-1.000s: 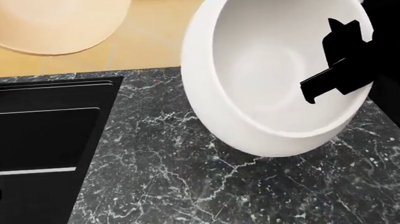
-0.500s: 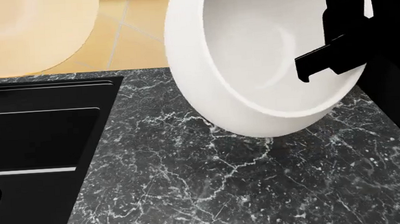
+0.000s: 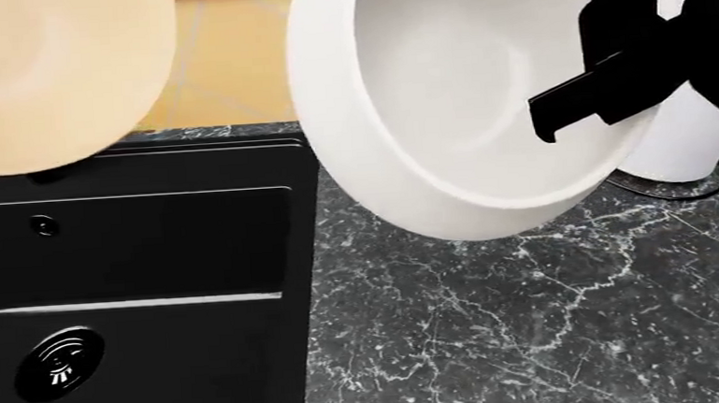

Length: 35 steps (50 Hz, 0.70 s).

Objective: Stack the bowls in the sink.

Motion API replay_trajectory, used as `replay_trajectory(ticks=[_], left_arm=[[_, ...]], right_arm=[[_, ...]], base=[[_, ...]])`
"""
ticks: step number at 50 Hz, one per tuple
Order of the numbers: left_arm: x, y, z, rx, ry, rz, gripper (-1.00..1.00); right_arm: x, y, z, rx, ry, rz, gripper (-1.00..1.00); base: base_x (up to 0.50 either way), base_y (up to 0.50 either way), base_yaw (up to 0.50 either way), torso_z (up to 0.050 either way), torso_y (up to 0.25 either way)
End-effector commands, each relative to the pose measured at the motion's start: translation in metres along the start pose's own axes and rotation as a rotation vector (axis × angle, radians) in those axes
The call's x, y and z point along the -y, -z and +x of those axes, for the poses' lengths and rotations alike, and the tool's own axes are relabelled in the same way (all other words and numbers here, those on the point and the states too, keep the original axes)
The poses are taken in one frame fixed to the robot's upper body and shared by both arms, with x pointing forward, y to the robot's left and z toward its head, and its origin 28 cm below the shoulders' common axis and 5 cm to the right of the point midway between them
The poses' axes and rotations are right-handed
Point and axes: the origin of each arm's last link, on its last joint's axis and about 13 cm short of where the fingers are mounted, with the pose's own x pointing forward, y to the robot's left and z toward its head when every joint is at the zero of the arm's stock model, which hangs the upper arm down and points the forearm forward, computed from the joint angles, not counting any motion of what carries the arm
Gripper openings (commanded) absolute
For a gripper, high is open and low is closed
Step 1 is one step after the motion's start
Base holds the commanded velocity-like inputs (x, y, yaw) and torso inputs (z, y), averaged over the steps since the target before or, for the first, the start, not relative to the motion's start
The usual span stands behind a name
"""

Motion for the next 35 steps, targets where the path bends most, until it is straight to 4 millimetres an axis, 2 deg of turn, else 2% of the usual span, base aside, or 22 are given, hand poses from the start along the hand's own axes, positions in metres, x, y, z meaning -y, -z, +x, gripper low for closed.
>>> replay_trajectory(ticks=[1, 16, 35], left_arm=[[0.0011, 0.0026, -0.0003, -0.009, 0.011, 0.005, -1.0], [0.0021, 0.0049, -0.0012, -0.021, 0.032, 0.014, -1.0], [0.0031, 0.0087, -0.0014, -0.032, 0.06, 0.018, -1.0]], right_arm=[[0.0015, 0.0012, 0.001, -0.004, 0.012, 0.05, -1.0], [0.002, 0.0003, -0.0009, 0.033, 0.041, 0.045, -1.0], [0.0054, 0.0025, -0.002, 0.02, 0.063, 0.046, -1.0]], base=[[0.0, 0.0, 0.0, 0.0, 0.01], [-0.02, 0.0, 0.0, 0.0, 0.0], [-0.5, 0.0, 0.0, 0.0, 0.001]])
